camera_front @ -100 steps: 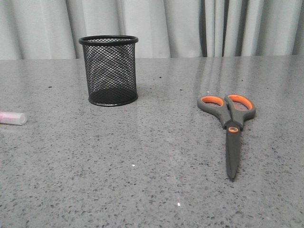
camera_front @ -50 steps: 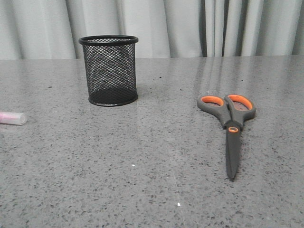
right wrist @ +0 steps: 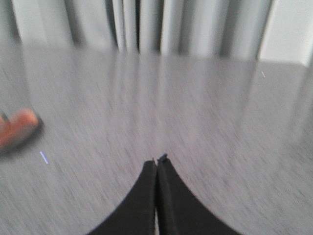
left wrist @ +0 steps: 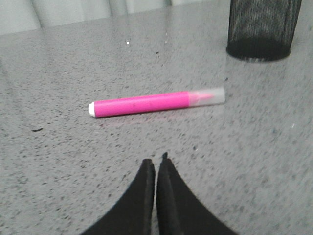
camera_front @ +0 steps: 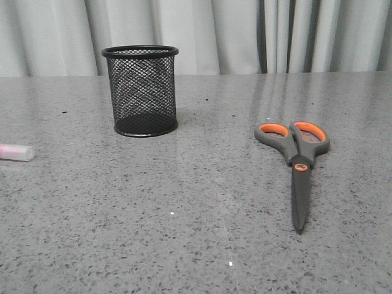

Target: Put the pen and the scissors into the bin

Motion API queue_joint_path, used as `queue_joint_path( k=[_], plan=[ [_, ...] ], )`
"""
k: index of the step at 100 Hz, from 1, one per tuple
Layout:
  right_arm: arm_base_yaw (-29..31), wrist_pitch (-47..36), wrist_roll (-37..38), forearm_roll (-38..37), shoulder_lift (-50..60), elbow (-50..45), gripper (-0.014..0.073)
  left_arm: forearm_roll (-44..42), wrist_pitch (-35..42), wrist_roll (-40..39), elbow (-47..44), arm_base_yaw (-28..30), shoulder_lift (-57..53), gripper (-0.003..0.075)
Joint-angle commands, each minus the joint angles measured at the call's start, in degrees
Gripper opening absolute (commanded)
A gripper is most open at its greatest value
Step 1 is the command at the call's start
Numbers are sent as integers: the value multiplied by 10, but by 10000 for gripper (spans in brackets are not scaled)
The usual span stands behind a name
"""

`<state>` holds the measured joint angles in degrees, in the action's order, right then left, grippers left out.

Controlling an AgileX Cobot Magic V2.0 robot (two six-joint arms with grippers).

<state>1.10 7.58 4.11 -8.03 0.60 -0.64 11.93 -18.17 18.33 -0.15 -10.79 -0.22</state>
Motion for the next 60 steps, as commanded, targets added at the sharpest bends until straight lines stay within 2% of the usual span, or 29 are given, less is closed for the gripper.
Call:
queue_joint_path(
  k=[1, 10, 17, 37, 46, 60],
  plan=[
    [4, -120, 4, 90, 11, -8, -69, 76, 83, -7, -25, -4, -18, -19],
    [4, -131, 4, 198, 11, -8, -69, 241, 142, -7, -25, -4, -18, -19],
    [4, -118, 4, 252, 11, -8, -69, 384, 175, -7, -25, -4, -18, -19],
    [4, -152, 4, 310, 11, -8, -69, 704, 265, -7, -22, -4, -18, -19],
    [4, -177, 4, 321, 11, -7, -69, 763, 277, -7, -21, -4, -18, -19],
    [4, -167, 4, 336, 11, 7, -68, 765, 262, -7, -11, -4, -18, -19]
  ],
)
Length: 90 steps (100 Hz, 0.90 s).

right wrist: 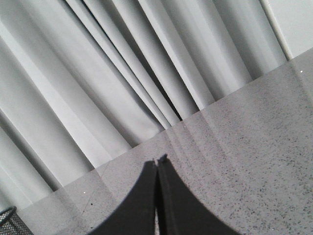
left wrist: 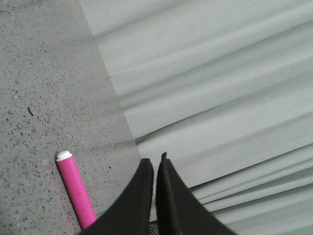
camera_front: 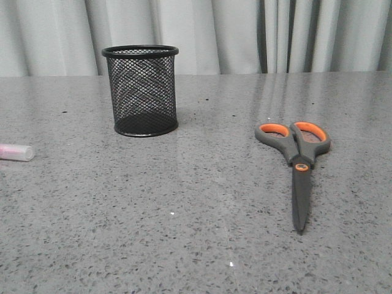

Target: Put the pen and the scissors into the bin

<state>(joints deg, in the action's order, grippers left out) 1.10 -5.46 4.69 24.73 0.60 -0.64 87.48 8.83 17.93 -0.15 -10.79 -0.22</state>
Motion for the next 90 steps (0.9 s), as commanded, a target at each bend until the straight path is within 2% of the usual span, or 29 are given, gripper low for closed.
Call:
queue_joint_path(
  k=[1, 10, 19, 32, 35, 39, 49, 68, 79, 90],
  plan=[
    [4, -34, -2, 9, 11, 11, -68, 6, -10, -3, -10, -4, -18, -19],
    [4, 1, -2, 9, 11, 38, -48, -39, -37, -3, 6, -4, -18, -18],
    [4, 13, -2, 9, 11, 68, 40, -140, -74, -3, 29, -4, -16, 13],
    [-16, 50, -2, 5, -6, 103, 301, -309, -161, -3, 85, -4, 14, 228],
    [-21, 71, -2, 0, -18, 111, 340, -341, -180, -3, 100, -4, 30, 277],
    [-29, 94, -2, -8, -31, 122, 377, -385, -205, -3, 125, -4, 50, 302],
    [-49, 139, -3, -32, -75, 148, 378, -458, -265, -3, 190, -4, 127, 267],
    [-89, 124, -80, -34, -135, 199, 378, -567, -382, -3, 337, -4, 293, 146],
    [-105, 130, -94, -34, -162, 220, 378, -655, -495, 9, 421, -4, 390, 150],
    [-117, 130, -94, -34, -177, 226, 378, -711, -586, 94, 501, -4, 488, 204]
  ],
)
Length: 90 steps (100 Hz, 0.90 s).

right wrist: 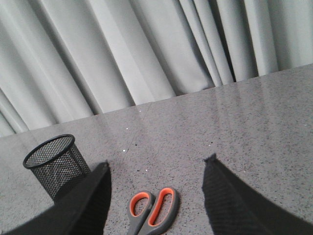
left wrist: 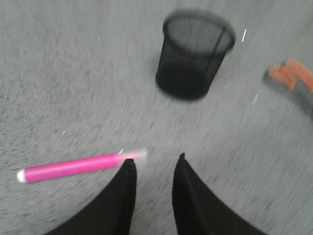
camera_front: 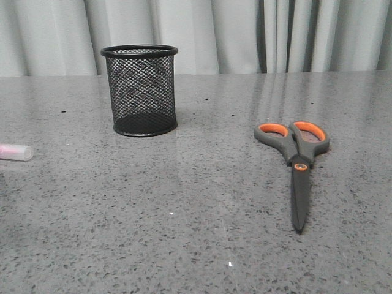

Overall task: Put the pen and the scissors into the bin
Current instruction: 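Lower the left gripper onto the pink highlighter and grasp it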

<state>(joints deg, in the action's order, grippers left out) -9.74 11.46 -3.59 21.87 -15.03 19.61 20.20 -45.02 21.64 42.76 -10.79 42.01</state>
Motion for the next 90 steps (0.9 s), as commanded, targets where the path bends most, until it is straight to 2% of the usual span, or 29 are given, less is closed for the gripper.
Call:
queue_joint_path(
  k=[1, 14, 26, 35, 50, 65, 90],
  plan=[
    [-10, -39, -11, -6, -21, 23, 378, -39, -57, 63, 76, -5, 77, 212],
    [-20, -39, -11, -6, -21, 23, 378, -57, -73, 174, 136, -29, 149, 292],
    [-23, -32, -11, -6, -21, 23, 378, -63, -108, 359, 169, -55, 208, 382],
    [-23, -31, -11, -6, -21, 23, 378, -73, -137, 459, 185, -57, 246, 370],
    [-23, -18, -11, -6, -21, 23, 378, -95, -176, 494, 199, -57, 300, 292],
    [-23, 0, -11, -6, -21, 23, 378, -125, -202, 563, 211, -57, 350, 297],
    [-23, 2, -11, -6, -21, 23, 378, -151, -200, 567, 263, -57, 417, 295]
  ],
)
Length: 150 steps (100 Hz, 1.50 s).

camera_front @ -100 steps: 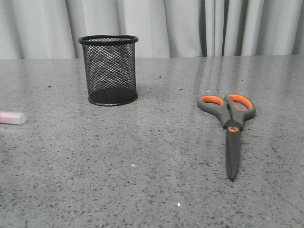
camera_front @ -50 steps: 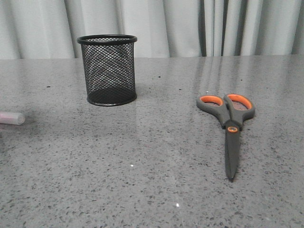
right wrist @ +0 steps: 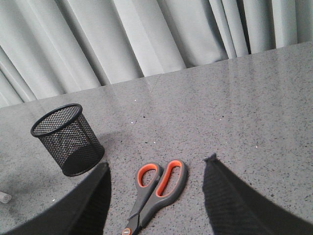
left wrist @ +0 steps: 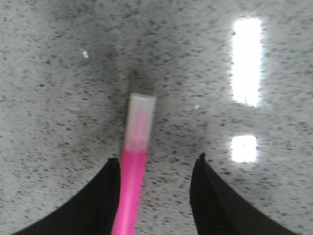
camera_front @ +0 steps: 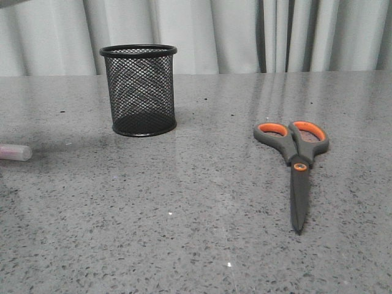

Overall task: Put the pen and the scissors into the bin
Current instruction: 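Lower the left gripper onto the pink highlighter and grasp it, then lift the highlighter with the left gripper and drop it into the mesh cup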

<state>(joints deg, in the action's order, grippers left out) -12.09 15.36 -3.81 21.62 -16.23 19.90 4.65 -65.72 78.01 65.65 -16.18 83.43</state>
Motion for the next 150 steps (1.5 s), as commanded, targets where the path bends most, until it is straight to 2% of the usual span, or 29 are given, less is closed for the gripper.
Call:
queue_joint_path(
  k=[1, 18, 47, 65, 83, 92, 103, 111, 126, 136, 150],
  plan=[
    [0, -37, -9, -3, -9, 20, 378, 4, 8, 3, 36, -4, 5, 295],
    [0, -34, -9, -3, -9, 20, 378, 7, 5, 13, 77, -4, 48, 295],
    [0, -12, -9, -3, -9, 20, 378, -4, -25, 35, 81, -1, 85, 294],
    [0, -11, -9, -3, -9, 20, 378, -4, -20, 42, 81, -1, 99, 239],
    [0, -7, -9, -3, -9, 20, 378, -3, -6, 42, 81, -1, 112, 221],
    [0, -2, -9, -3, -9, 20, 378, 15, -19, 42, 81, -1, 115, 155],
    [0, -1, -9, -3, -9, 20, 378, 56, -37, 42, 81, -2, 113, -16],
    [0, -1, -9, -3, -9, 20, 378, 59, -40, 31, 81, -9, 103, -19],
    [0, 7, -9, -3, -9, 20, 378, 67, 0, -18, 90, -14, 59, -19],
    [0, 18, -9, -3, -9, 20, 378, 82, 55, -68, 101, -1, 12, -19],
    [0, 23, -9, -3, -9, 20, 378, 179, 135, -84, 107, 36, -56, -19]
  ],
)
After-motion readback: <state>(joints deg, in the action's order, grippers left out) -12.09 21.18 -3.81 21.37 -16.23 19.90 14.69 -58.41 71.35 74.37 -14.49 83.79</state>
